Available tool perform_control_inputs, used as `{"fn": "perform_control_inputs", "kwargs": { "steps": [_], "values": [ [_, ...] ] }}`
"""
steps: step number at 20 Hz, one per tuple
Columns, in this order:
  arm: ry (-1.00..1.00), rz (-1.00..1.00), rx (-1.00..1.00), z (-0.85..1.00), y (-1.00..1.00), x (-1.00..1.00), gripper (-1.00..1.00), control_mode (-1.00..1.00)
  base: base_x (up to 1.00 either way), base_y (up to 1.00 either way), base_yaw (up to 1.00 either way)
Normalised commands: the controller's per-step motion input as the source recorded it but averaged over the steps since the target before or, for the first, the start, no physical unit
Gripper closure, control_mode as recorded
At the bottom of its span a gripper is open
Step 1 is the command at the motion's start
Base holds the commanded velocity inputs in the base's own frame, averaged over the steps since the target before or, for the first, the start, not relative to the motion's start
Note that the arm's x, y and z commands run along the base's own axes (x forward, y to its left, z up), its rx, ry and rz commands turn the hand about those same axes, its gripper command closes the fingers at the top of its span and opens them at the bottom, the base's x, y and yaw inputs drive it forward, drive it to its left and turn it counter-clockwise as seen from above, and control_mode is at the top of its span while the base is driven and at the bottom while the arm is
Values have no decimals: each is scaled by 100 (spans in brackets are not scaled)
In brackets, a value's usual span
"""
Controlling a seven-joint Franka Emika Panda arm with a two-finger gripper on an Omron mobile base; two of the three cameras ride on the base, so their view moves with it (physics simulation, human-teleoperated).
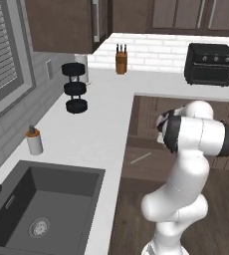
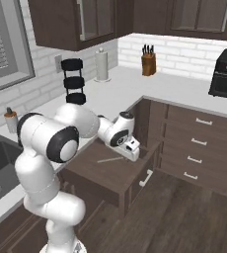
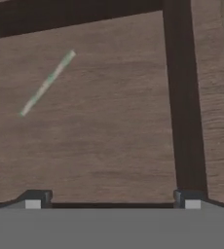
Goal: Take a straw from the drawer in front and place it inside the glass cup on the dining counter.
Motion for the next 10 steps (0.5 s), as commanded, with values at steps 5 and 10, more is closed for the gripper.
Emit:
{"fn": "perform_control_inputs", "kwargs": {
  "steps": [5,10],
  "values": [
    [27,0,0,-49,0,48,-100,-100,0,0,0],
    [17,0,0,-55,0,29,-100,-100,0,0,0]
  ]
}}
